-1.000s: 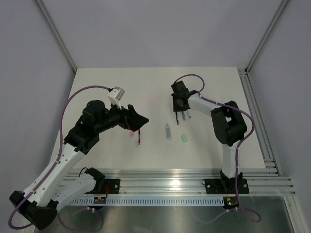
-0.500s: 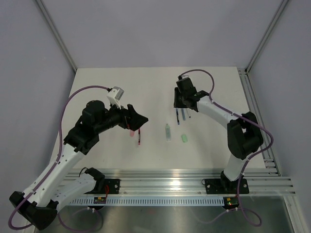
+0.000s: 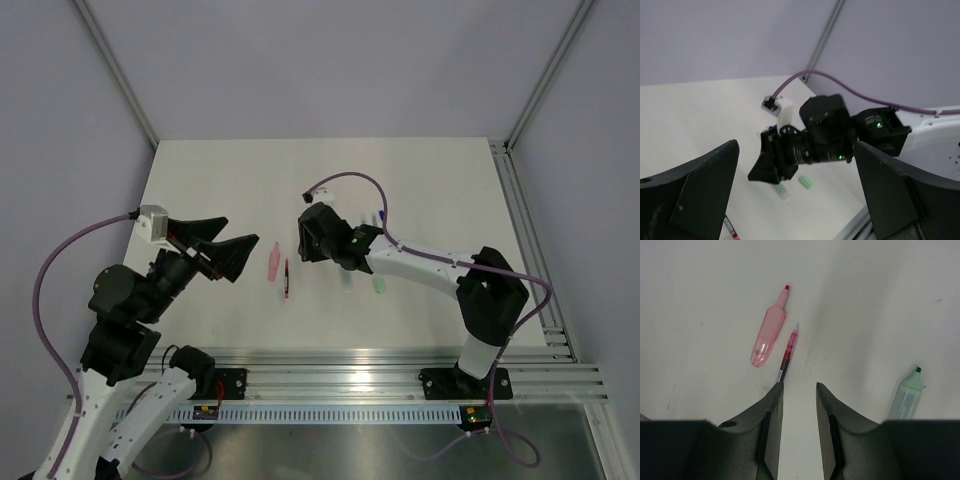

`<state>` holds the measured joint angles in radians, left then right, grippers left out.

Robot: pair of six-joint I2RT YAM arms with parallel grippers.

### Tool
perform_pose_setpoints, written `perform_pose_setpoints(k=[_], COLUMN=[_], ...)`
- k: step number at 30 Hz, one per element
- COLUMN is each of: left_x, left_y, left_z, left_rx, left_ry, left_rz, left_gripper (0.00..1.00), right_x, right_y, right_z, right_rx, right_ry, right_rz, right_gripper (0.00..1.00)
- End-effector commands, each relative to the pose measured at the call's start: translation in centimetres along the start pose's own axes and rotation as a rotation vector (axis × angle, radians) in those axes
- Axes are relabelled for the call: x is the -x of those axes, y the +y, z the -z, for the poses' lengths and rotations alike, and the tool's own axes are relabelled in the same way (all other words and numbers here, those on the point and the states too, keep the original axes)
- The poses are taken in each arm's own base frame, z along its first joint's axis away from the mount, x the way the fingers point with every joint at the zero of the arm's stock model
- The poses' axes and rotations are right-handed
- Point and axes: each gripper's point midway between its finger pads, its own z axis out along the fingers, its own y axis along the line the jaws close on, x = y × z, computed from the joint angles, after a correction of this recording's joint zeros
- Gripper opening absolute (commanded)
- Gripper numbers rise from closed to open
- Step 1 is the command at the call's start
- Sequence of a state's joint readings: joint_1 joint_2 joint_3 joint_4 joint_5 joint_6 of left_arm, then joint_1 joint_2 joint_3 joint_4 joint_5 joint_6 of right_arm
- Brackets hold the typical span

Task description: Insert the pens into the pen caps

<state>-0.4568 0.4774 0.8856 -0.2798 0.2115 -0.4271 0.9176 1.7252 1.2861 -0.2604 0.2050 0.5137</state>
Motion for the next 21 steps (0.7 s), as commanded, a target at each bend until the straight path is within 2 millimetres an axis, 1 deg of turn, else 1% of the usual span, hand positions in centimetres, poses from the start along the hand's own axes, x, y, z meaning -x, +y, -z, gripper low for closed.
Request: perform_pose_setpoints(k=[1, 2, 3, 4, 5, 6, 7, 8, 10, 11, 16, 21], left_x=[2.4, 2.5, 2.7, 2.9, 3.0, 3.5, 3.7, 3.7, 3.8, 3.8, 3.6, 3.4], left_y=[0.7, 0.6, 0.7, 0.8, 0.9, 0.9, 1.3, 1.4, 1.4, 1.3, 1.4, 1.7], left_z=[0.2, 0.5, 0.6, 0.8, 0.9, 1.3, 1.4, 1.5, 1.7, 1.7, 1.3, 1.1], left_rx=[0.042, 0.038, 0.043, 0.049, 0.060, 0.068, 0.087, 0.096, 0.095, 0.091, 0.092, 0.099], left_ry=[-0.108, -0.117, -0.126, -0.137, -0.140, -0.154, -0.162, -0.163, -0.171, -0.172, -0.154, -0.145], left_rz=[-0.018, -0.020, -0.020, -0.027, -0.033, -0.040, -0.047, -0.048, -0.052, -0.053, -0.051, -0.048], left_gripper=[0.99, 0.99, 0.99, 0.99, 0.99, 0.99, 0.99, 0.99, 0.99, 0.99, 0.99, 0.99], right_x=[0.1, -1.4, -1.9, -1.9, -2.9, -3.3, -3.2, -4.3, -5.0, -5.5, -6.4, -6.5], right_y=[1.6, 1.4, 1.6, 2.6, 2.2, 2.4, 2.9, 2.7, 2.9, 2.8, 2.5, 2.1], right_z=[-1.0, -1.8, -2.1, -2.2, -2.8, -3.1, -3.3, -4.0, -4.9, -5.1, -6.6, -7.6], right_rx=[-0.075, -0.114, -0.125, -0.119, -0.151, -0.154, -0.150, -0.170, -0.185, -0.194, -0.227, -0.261], right_ry=[-0.031, 0.005, 0.018, 0.016, 0.036, 0.046, 0.046, 0.075, 0.096, 0.113, 0.130, 0.132], right_rz=[-0.001, 0.019, 0.026, 0.032, 0.044, 0.041, 0.037, 0.050, 0.061, 0.073, 0.092, 0.113], right_gripper=[0.39, 0.40, 0.41, 0.41, 0.41, 0.41, 0.42, 0.42, 0.42, 0.42, 0.42, 0.41])
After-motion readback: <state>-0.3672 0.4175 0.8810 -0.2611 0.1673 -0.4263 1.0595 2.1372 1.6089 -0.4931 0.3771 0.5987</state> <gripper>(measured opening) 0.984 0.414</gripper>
